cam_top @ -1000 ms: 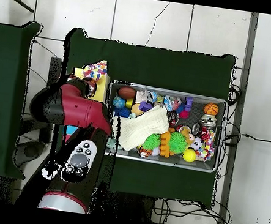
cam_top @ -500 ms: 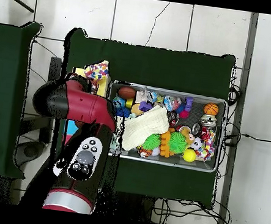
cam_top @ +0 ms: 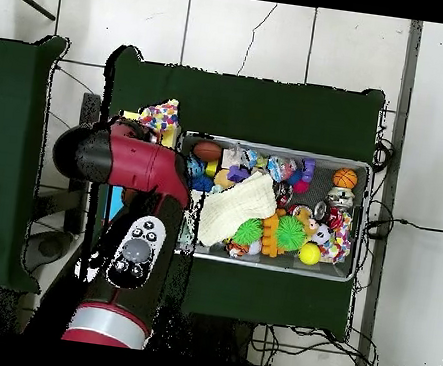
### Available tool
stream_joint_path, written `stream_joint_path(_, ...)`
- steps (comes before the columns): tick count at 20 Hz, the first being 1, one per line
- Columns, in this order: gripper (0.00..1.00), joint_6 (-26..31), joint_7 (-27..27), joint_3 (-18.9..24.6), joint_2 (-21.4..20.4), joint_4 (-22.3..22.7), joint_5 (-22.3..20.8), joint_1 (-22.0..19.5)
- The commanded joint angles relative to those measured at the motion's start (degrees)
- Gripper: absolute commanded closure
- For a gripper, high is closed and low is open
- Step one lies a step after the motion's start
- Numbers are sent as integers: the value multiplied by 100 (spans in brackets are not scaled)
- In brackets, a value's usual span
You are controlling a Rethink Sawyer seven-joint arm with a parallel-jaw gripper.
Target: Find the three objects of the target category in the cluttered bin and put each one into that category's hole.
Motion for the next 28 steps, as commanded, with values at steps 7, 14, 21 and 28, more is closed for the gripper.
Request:
stream_joint_path(7, 100, 652, 1088, -61, 1211, 779, -238, -350)
stream_joint_path(14, 100, 552, 988, -27, 1012, 957, -287, -399)
stream_joint_path(21, 100, 829, 1051, -356, 962, 904, -395, -233)
stream_joint_path(28, 100, 1320, 1405, -869, 1068, 798, -342, 98)
